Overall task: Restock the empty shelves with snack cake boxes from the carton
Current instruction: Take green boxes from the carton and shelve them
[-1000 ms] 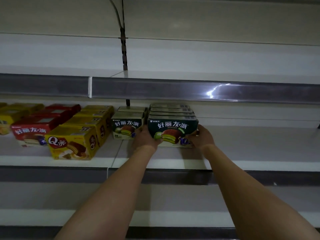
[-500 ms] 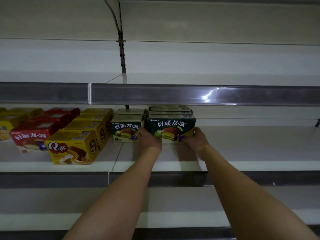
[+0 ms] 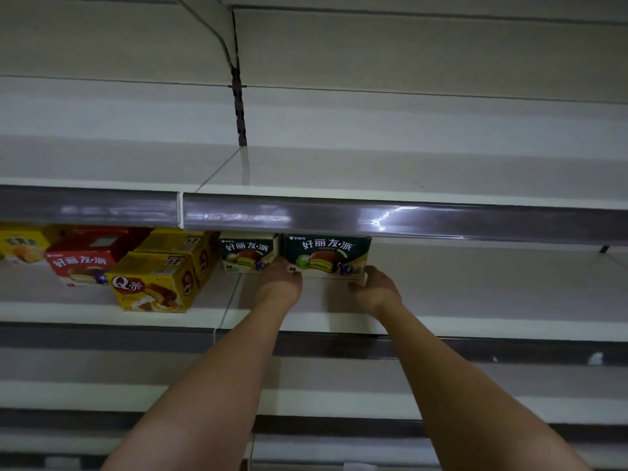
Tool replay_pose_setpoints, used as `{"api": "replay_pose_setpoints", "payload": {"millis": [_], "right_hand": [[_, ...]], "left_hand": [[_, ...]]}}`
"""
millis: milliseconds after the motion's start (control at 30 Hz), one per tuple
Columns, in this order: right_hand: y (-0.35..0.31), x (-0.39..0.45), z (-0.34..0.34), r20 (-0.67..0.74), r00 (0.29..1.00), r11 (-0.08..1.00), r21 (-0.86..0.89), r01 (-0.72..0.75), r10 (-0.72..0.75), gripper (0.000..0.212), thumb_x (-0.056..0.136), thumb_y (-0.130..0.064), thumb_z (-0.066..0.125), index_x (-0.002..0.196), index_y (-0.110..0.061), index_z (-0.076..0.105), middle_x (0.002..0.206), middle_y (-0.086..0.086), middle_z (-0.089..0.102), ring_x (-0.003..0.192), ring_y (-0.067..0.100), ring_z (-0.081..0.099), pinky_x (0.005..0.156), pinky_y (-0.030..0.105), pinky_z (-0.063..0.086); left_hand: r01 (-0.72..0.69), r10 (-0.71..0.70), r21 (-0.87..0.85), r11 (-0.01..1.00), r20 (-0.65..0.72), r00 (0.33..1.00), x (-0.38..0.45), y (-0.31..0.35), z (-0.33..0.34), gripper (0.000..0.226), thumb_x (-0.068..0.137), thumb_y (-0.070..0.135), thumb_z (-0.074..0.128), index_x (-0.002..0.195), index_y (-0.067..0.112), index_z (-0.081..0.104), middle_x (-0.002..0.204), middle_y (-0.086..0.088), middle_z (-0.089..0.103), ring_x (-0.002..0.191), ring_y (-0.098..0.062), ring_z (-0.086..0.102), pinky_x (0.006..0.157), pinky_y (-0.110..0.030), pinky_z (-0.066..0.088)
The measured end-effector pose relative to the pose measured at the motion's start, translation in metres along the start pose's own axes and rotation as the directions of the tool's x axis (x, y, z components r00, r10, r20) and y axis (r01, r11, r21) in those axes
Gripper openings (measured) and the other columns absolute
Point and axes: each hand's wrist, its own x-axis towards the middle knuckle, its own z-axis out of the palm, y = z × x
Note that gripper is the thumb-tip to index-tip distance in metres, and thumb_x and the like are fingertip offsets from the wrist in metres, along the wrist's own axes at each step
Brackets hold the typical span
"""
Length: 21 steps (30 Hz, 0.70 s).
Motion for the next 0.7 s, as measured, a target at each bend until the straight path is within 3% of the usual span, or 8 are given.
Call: {"api": "replay_pose_setpoints", "payload": {"millis": [133,333,500,633,700], "right_hand": [[0.004,-0.014,0.002,0.059,0.995,0.997,-0.003,0.081,-0.081,0.041,0.094,-0.030,0.051,0.132,-0.015,0.049,0.130,0.012,0.055,0.115,0.029,0.052,0.089,0.029,0.041],[-0.007,-0.052,-0.001,0.175,0.941,0.955,-0.020,0.297,-0.289,0.037,0.098,-0.029,0.045,0.127,-0.007,0.053,0.129,0.016,0.057,0.116,0.031,0.052,0.090,0.031,0.041],[-0.017,-0.094,0.023,0.268,0.834,0.857,-0.053,0.513,-0.483,0.047,0.096,-0.033,0.049,0.136,-0.009,0.046,0.138,0.012,0.049,0.124,0.028,0.047,0.098,0.033,0.040],[-0.022,-0.133,0.056,0.448,0.742,0.819,-0.035,0.573,-0.499,0.055,0.096,-0.037,0.048,0.143,-0.010,0.038,0.143,0.012,0.045,0.129,0.028,0.044,0.104,0.033,0.039],[-0.021,-0.155,0.074,0.530,0.694,0.805,-0.035,0.592,-0.487,0.056,0.096,-0.038,0.047,0.144,-0.009,0.037,0.144,0.012,0.044,0.129,0.027,0.044,0.103,0.031,0.038]], "left_hand": [[0.104,-0.106,-0.029,0.994,-0.095,0.990,-0.027,-0.012,-0.009,0.042,0.097,0.019,0.048,0.137,0.008,0.046,0.141,-0.014,0.047,0.124,-0.030,0.048,0.096,-0.029,0.041],[0.192,-0.201,-0.062,0.979,-0.272,0.941,-0.086,-0.036,-0.028,0.037,0.094,0.014,0.051,0.129,0.005,0.053,0.130,-0.019,0.055,0.117,-0.034,0.052,0.091,-0.033,0.043],[0.322,-0.334,-0.094,0.942,-0.355,0.873,-0.152,-0.071,-0.042,0.033,0.095,0.017,0.050,0.125,0.003,0.055,0.125,-0.018,0.057,0.114,-0.034,0.054,0.091,-0.035,0.044],[0.414,-0.440,-0.155,0.897,-0.386,0.810,-0.214,-0.112,-0.051,0.034,0.094,0.015,0.051,0.125,0.001,0.053,0.118,-0.020,0.060,0.099,-0.032,0.059,0.082,-0.033,0.047],[0.481,-0.512,-0.182,0.858,-0.389,0.766,-0.245,-0.131,-0.056,0.033,0.096,0.017,0.050,0.124,0.001,0.053,0.117,-0.018,0.060,0.100,-0.032,0.058,0.081,-0.033,0.046]]}}
